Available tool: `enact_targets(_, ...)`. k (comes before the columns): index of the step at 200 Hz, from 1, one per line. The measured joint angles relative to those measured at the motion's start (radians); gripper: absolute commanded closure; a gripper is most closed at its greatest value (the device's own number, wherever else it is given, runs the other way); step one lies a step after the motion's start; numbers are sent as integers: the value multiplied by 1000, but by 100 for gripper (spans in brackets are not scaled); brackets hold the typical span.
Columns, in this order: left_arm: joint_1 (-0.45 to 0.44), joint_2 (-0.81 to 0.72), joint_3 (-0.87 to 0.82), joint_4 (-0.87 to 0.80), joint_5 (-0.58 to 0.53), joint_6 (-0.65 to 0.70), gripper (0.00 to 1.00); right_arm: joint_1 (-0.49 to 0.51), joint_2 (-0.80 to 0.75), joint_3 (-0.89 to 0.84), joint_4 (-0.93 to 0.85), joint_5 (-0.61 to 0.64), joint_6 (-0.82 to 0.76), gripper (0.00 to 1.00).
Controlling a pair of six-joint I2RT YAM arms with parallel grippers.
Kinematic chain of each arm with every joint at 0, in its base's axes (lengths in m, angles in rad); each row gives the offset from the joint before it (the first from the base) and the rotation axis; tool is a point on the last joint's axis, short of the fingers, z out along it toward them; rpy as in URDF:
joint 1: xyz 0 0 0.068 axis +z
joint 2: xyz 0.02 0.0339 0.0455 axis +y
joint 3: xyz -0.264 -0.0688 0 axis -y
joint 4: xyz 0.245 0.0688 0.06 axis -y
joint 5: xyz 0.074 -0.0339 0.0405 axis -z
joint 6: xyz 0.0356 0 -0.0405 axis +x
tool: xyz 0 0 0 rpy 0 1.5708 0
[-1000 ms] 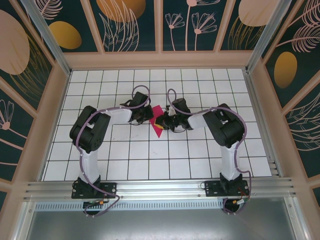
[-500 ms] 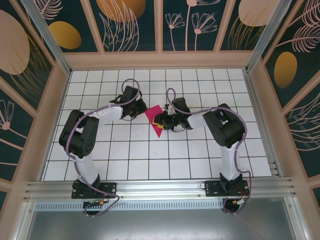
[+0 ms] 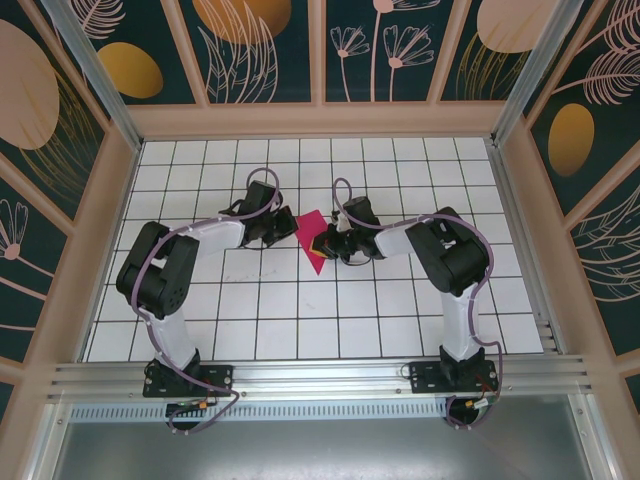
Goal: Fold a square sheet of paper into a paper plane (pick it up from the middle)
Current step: Third fold the triangle at the center of the table.
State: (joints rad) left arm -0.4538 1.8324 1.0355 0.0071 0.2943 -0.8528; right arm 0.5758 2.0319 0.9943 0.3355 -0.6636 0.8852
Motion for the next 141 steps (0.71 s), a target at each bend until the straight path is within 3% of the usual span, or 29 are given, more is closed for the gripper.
enact_targets(65, -82, -2, -21, 19, 45, -25, 100, 0, 0, 13, -30, 2, -16, 100)
enact_targets(141, -83, 8, -21, -19, -14, -36, 100, 1, 0, 15, -34, 5, -15, 100)
